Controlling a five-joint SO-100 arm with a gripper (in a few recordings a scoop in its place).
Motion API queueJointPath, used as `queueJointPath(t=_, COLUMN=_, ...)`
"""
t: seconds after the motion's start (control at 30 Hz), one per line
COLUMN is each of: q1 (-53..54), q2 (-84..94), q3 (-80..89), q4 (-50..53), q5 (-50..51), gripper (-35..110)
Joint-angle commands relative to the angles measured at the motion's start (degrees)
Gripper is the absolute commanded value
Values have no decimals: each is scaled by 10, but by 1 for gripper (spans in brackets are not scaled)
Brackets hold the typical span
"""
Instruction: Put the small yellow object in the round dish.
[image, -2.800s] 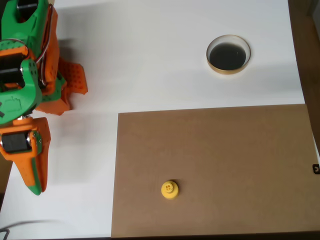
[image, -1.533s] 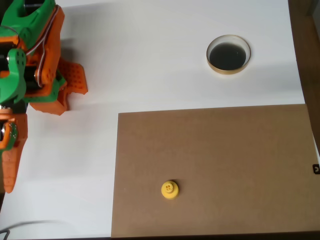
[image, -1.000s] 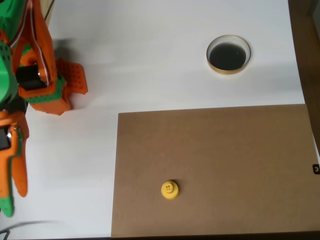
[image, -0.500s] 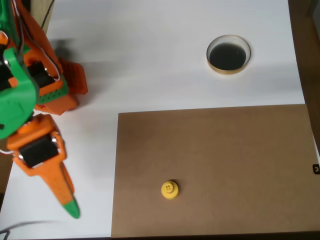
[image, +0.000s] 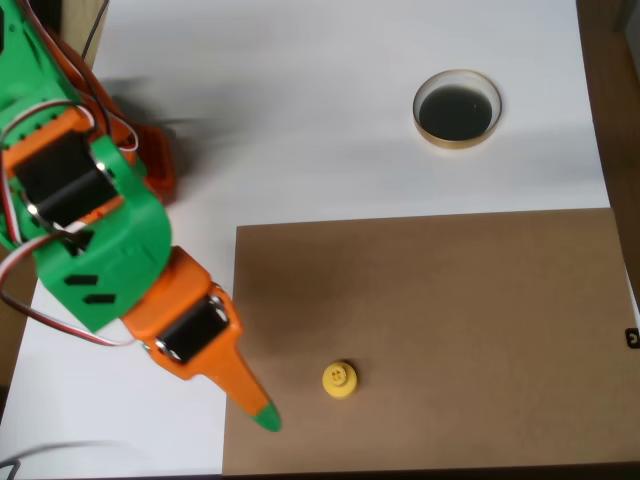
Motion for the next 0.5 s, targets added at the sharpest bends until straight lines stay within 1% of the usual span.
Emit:
queueJointPath(t=0.0, q1=-20, q2=-33, q3=-78, q4=22, q5=-4, gripper=27)
queueJointPath(t=0.2, q1=-58, q2=-119, q3=-122, q4=36, q5=0, gripper=27)
queueJointPath(t=0.47, q1=-83, q2=-224, q3=-176, q4=51, q5=18, gripper=26)
